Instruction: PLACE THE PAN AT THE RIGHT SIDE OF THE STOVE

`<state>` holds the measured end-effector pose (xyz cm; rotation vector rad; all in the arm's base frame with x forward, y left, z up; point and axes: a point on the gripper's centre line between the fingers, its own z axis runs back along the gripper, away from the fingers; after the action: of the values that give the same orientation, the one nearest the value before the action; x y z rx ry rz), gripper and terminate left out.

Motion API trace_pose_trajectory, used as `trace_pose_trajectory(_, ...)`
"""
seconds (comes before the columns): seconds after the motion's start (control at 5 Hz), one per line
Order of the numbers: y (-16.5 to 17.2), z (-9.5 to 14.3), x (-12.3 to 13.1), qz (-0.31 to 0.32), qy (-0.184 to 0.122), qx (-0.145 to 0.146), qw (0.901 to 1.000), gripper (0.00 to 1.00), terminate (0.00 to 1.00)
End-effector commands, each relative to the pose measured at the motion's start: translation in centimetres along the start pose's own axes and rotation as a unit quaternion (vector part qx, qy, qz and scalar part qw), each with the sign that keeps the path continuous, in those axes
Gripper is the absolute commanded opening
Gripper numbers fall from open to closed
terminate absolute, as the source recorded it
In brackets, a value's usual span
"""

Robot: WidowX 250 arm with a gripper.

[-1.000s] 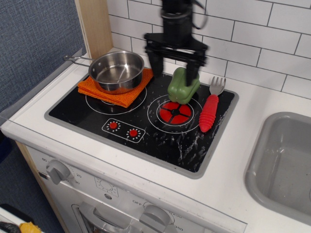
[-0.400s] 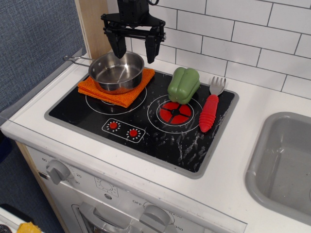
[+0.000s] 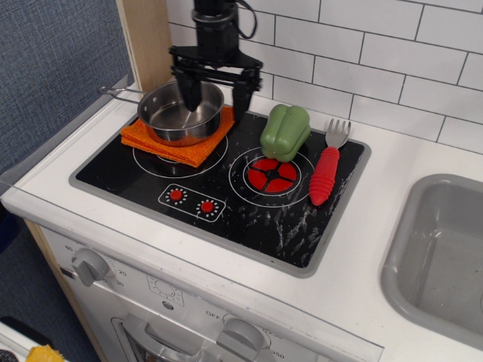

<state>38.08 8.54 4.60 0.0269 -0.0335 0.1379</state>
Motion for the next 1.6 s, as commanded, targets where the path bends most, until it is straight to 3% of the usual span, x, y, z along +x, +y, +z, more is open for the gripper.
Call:
trace_pose_trajectory(0.0, -0.6, 0.0, 0.7, -0.004, -0.004, 0.012, 0.9999, 0.00, 0.00)
trace_pose_trajectory(0.6, -1.1, -0.6, 0.4, -0.012, 0.009, 0.019, 0.9997, 0.00, 0.00)
trace_pose_trajectory(0.8, -0.4, 0.8, 0.3, -0.004, -0.006, 0.014, 0.9999, 0.00, 0.00)
trace_pose_trajectory(1.0, 0.2, 4.8, -0.7, 0.002, -0.056, 0.004, 0.9984, 0.00, 0.00)
trace_pose_trajectory(1.2, -0.8, 6.3, -2.4, 0.001, -0.056, 0.009, 0.9984, 0.00, 0.00)
trace_pose_trajectory(1.4, -2.6, 6.2, -4.5, -0.016, -0.045, 0.016, 0.9987, 0.00, 0.00)
